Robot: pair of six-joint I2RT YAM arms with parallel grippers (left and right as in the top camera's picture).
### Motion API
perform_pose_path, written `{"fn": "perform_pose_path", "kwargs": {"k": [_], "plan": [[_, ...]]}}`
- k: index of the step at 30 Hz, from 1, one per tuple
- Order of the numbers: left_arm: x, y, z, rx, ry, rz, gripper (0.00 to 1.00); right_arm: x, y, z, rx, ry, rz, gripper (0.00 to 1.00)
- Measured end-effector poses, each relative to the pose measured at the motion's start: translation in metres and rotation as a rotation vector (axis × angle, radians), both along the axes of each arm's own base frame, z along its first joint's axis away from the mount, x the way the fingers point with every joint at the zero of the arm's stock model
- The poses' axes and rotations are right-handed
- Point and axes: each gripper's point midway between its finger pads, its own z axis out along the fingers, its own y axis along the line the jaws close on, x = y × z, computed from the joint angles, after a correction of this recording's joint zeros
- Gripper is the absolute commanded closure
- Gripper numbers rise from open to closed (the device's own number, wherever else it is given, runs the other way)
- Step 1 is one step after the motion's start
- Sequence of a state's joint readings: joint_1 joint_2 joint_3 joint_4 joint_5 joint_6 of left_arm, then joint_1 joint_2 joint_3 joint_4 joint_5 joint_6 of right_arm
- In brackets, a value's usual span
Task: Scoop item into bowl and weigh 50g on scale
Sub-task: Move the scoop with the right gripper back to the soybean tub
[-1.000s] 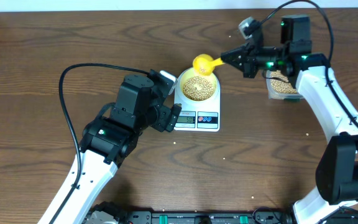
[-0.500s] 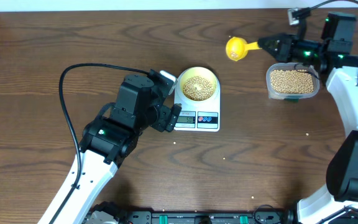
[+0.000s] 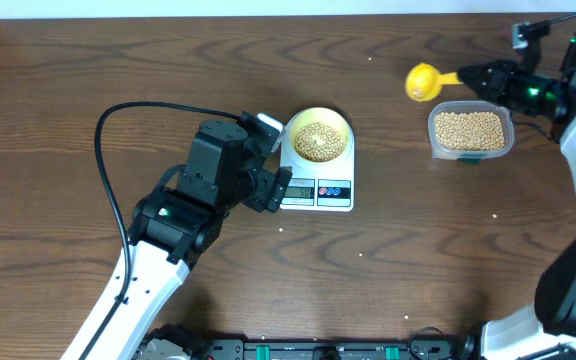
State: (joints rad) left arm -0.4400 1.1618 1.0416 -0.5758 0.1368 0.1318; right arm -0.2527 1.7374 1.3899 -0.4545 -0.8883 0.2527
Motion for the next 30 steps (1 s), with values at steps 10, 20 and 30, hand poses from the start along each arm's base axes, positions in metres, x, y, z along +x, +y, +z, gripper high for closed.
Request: {"fn": "perform_pose_path", "kwargs": {"k": [10, 20, 30], "plan": [[0.000, 0.000, 0.000, 0.000, 0.000, 0.000, 0.13, -0.035, -0.035, 0.023, -0.210, 0.029, -0.157, 0.98], [0.000, 0.000, 0.000, 0.000, 0.000, 0.000, 0.13, -0.060, -0.070, 0.001, -0.467, 0.137, -0.239, 0.99], [0.000, 0.000, 0.000, 0.000, 0.000, 0.000, 0.13, -0.060, -0.078, -0.005, -0.736, 0.078, -0.137, 0.99]]}}
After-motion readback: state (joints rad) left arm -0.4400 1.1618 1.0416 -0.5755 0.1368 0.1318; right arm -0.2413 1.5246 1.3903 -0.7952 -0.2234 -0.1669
